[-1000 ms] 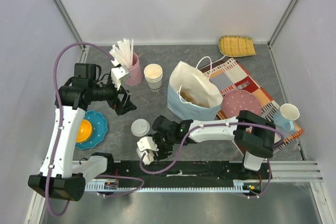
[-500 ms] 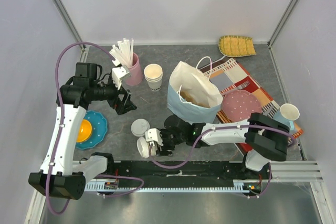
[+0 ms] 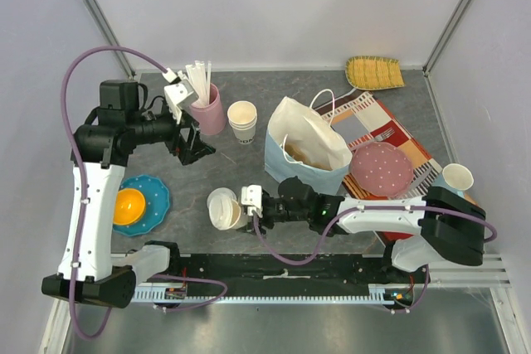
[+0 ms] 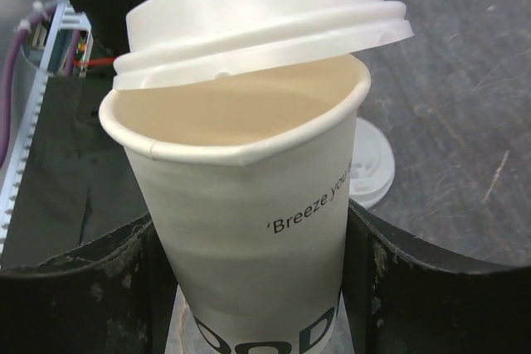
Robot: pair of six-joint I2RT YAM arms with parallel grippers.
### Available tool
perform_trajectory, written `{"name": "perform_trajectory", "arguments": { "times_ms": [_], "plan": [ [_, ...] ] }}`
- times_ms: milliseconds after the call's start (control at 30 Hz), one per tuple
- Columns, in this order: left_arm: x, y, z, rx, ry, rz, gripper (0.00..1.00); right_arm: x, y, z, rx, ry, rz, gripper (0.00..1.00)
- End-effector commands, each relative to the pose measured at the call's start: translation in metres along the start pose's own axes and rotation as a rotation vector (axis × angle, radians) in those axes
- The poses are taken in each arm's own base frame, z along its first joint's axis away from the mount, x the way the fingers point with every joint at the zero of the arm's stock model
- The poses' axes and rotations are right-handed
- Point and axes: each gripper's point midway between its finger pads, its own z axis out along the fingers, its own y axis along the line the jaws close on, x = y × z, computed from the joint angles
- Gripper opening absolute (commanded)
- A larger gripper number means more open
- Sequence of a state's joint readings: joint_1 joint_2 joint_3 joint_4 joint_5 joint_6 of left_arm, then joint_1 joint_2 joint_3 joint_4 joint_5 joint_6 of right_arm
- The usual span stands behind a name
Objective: Pack the takeout coffee
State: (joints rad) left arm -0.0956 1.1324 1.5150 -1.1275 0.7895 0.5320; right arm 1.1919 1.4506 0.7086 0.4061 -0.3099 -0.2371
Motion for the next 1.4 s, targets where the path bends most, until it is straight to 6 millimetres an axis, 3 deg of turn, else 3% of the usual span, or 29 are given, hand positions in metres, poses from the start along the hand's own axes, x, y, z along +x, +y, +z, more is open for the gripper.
{"name": "perform_trajectory", "arguments": {
  "times_ms": [0, 167, 300, 667, 833, 1167, 1367],
  "plan": [
    [-0.033, -0.015, -0.015, 0.021, -0.093, -0.019, 0.96, -0.043, -0.012, -0.010, 0.070, -0.152, 0.024, 0.68],
    [-0.049, -0.002, -0.028, -0.095, -0.112, -0.012, 1.00, -0.074, -0.019, -0.021, 0.119, -0.252, 0.044, 0.69],
    [-0.068, -0.004, -0.038, -0.116, -0.163, -0.014, 1.00, -0.096, -0.026, -0.033, 0.159, -0.319, 0.052, 0.69],
    [-0.067, -0.028, -0.032, 0.022, -0.186, -0.105, 1.00, -0.126, -0.041, -0.060, 0.263, -0.429, 0.064, 0.68],
    [-0.076, -0.060, -0.036, 0.197, -0.233, -0.117, 1.00, -0.141, -0.046, -0.071, 0.295, -0.470, 0.053, 0.68],
    [-0.052, -0.080, -0.024, 0.350, -0.206, -0.228, 1.00, -0.158, -0.053, -0.083, 0.338, -0.497, 0.006, 0.68],
    [-0.036, -0.086, -0.014, 0.397, -0.174, -0.268, 1.00, -0.161, -0.052, -0.080, 0.325, -0.507, 0.004, 0.69]
  ]
}}
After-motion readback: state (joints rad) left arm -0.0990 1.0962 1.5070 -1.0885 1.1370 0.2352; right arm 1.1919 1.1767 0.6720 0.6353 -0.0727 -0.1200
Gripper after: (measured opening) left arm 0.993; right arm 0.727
